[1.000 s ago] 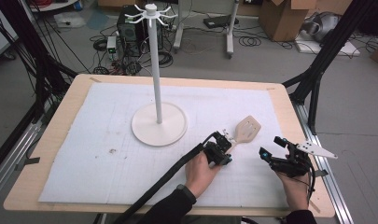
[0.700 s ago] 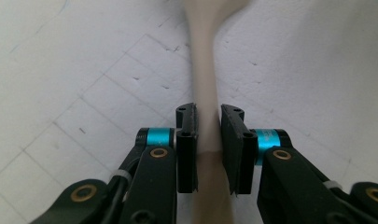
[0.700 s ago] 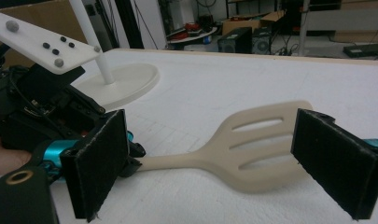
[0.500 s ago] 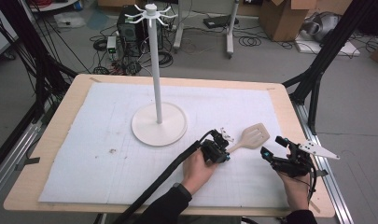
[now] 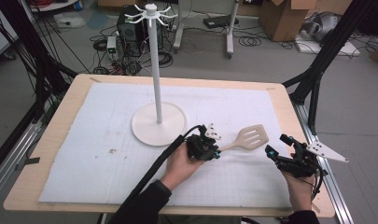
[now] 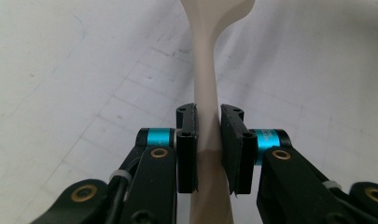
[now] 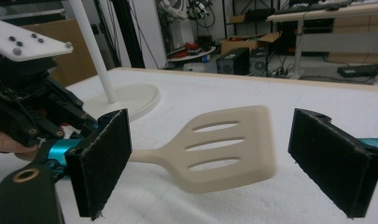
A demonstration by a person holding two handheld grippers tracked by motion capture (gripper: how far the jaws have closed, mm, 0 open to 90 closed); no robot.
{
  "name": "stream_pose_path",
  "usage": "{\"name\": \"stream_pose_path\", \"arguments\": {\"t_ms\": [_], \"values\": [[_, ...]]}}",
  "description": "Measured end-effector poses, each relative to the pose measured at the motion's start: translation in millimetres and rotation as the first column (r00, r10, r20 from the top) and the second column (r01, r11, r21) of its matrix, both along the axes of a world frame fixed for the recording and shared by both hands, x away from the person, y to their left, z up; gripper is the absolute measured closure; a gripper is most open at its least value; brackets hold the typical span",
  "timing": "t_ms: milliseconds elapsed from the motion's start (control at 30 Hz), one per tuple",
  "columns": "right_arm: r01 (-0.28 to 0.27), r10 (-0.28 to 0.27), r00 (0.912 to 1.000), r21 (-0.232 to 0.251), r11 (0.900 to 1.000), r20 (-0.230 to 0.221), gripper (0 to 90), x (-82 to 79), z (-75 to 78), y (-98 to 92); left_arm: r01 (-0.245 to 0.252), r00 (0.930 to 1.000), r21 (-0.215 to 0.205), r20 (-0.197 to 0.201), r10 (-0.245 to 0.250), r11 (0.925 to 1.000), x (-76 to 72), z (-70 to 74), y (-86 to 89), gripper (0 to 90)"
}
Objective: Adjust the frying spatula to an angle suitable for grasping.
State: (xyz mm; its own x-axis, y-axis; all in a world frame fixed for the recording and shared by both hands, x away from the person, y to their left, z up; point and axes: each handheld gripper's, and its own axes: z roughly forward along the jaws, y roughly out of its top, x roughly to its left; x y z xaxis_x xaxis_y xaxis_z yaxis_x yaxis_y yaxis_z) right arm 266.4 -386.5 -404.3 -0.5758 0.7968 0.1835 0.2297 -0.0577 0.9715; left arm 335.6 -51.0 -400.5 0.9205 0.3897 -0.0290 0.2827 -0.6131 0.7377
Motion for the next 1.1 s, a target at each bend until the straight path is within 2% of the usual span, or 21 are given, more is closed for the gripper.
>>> {"name": "stream_pose_path", "arguments": {"t_ms": [67, 167, 233, 400, 500, 533, 567, 633, 667, 700, 767, 800, 900, 1000, 1067, 1100], "values": [[0.002, -0.002, 1.0000, 0.001, 1.000, 0.002, 12.4, -0.8, 1.1, -1.1, 0.035, 0.9994, -0.006, -0.002, -0.035, 0.9994, -2.3, 2.3, 13.0, 76.5], [0.008, -0.008, 0.9999, 0.013, 1.000, 0.011, 12.6, -1.7, 2.5, -4.3, 0.105, 0.9940, -0.030, -0.028, -0.105, 0.9941, -6.6, 2.5, 34.7, 76.6], [0.010, -0.010, 0.9999, 0.017, 1.000, 0.006, 12.6, -1.7, 2.1, -5.0, 0.133, 0.9907, -0.018, -0.026, -0.134, 0.9909, -10.5, 2.2, 45.0, 76.5], [0.014, -0.014, 0.9999, 0.014, 1.000, -0.002, 12.6, -1.5, 1.7, -3.2, 0.221, 0.9743, -0.027, -0.037, -0.222, 0.9748, -19.2, -2.1, 72.1, 76.5], [0.006, -0.006, 1.0000, 0.007, 1.000, -0.002, 12.7, -0.2, 0.8, -1.3, 0.244, 0.9670, -0.031, -0.067, -0.246, 0.9692, -20.4, -6.3, 85.0, 76.5], [0.006, -0.006, 1.0000, 0.003, 1.000, 0.006, 12.7, 0.7, 0.3, -0.8, 0.258, 0.9625, -0.029, -0.079, -0.260, 0.9657, -20.2, -8.3, 88.6, 76.5], [0.006, -0.006, 1.0000, 0.003, 1.000, -0.005, 12.7, 0.4, 0.1, 0.0, 0.274, 0.9582, -0.025, -0.079, -0.275, 0.9614, -20.9, -11.3, 92.1, 76.5], [0.000, 0.000, 1.0000, -0.002, 1.000, -0.002, 12.7, 1.7, -0.6, 1.1, 0.305, 0.9487, -0.013, -0.084, -0.305, 0.9523, -21.3, -15.6, 95.5, 76.4], [-0.001, 0.001, 0.9999, -0.003, 1.000, -0.010, 12.6, 1.8, -0.9, 2.2, 0.313, 0.9463, -0.010, -0.081, -0.313, 0.9496, -21.7, -17.1, 96.2, 76.5], [-0.002, 0.002, 0.9998, -0.002, 1.000, -0.019, 12.7, 1.7, -1.1, 3.1, 0.337, 0.9384, -0.001, -0.081, -0.336, 0.9415, -21.1, -18.9, 97.0, 76.5], [-0.010, 0.010, 0.9997, -0.012, 1.000, -0.021, 12.6, 2.8, -2.0, 5.3, 0.359, 0.9302, -0.011, -0.080, -0.358, 0.9335, -21.1, -22.9, 96.6, 76.4], [-0.010, 0.010, 0.9998, -0.014, 1.000, -0.018, 12.6, 3.0, -2.2, 5.7, 0.372, 0.9257, 0.001, -0.076, -0.371, 0.9283, -20.5, -23.3, 96.7, 76.4], [-0.011, 0.010, 0.9996, -0.013, 1.000, -0.025, 12.6, 2.9, -2.2, 6.6, 0.380, 0.9226, 0.007, -0.074, -0.379, 0.9249, -18.1, -27.6, 95.3, 76.3], [-0.012, 0.011, 0.9997, -0.019, 1.000, -0.023, 12.6, 3.5, -2.7, 6.9, 0.377, 0.9240, 0.006, -0.073, -0.375, 0.9263, -16.6, -31.0, 94.7, 76.3], [-0.014, 0.013, 0.9995, -0.019, 1.000, -0.028, 12.7, 3.3, -2.9, 7.1, 0.387, 0.9199, 0.010, -0.073, -0.385, 0.9221, -14.9, -32.3, 94.8, 76.2], [-0.012, 0.012, 0.9995, -0.016, 1.000, -0.028, 12.6, 3.4, -3.0, 7.5, 0.385, 0.9205, 0.004, -0.075, -0.383, 0.9230, -15.0, -32.8, 94.7, 76.2]]}}
